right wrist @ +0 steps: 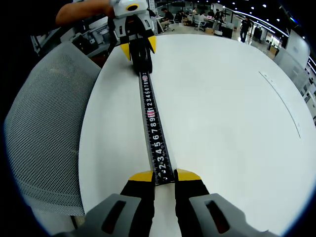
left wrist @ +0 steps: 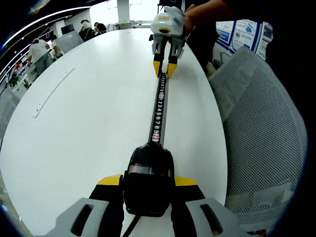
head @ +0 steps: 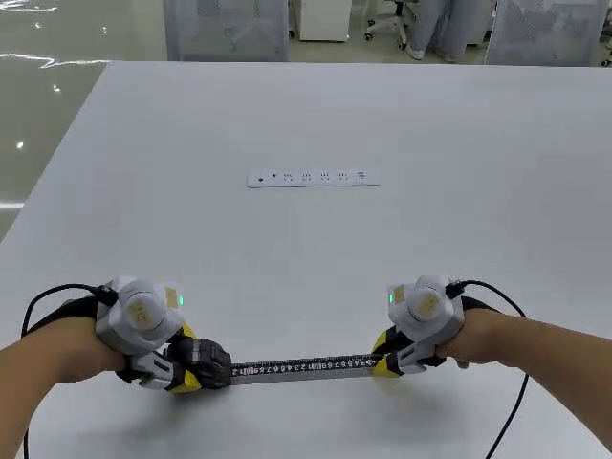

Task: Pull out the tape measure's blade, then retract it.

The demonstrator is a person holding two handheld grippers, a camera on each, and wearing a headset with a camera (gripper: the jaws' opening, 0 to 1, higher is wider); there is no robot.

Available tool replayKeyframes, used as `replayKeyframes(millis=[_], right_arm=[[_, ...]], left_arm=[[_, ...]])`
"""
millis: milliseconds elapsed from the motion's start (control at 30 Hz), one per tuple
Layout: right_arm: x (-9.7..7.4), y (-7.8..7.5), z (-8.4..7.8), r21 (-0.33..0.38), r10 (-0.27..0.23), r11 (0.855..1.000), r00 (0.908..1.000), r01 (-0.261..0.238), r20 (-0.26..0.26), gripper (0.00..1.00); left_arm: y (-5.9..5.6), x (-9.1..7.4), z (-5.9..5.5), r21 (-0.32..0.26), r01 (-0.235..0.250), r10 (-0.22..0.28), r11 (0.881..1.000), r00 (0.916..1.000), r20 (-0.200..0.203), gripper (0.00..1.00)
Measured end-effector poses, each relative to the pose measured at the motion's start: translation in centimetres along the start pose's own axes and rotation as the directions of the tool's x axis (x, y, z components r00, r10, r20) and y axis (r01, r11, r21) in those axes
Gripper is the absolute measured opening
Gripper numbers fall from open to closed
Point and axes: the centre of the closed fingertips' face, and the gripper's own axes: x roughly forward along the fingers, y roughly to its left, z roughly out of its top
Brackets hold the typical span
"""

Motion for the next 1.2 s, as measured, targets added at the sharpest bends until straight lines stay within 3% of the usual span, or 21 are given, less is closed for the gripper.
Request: replayKeyframes(millis=[1200], right_arm=[[-1.1, -0.5, -1.9, 0.031, -0.001, 1.000, 0.9999, 0.002, -0.015, 0.10]], left_arm=[[0.1, 0.0, 0.2, -0.002, -0.002, 0.002, 1.000, 1.0000, 0.009, 0.33]])
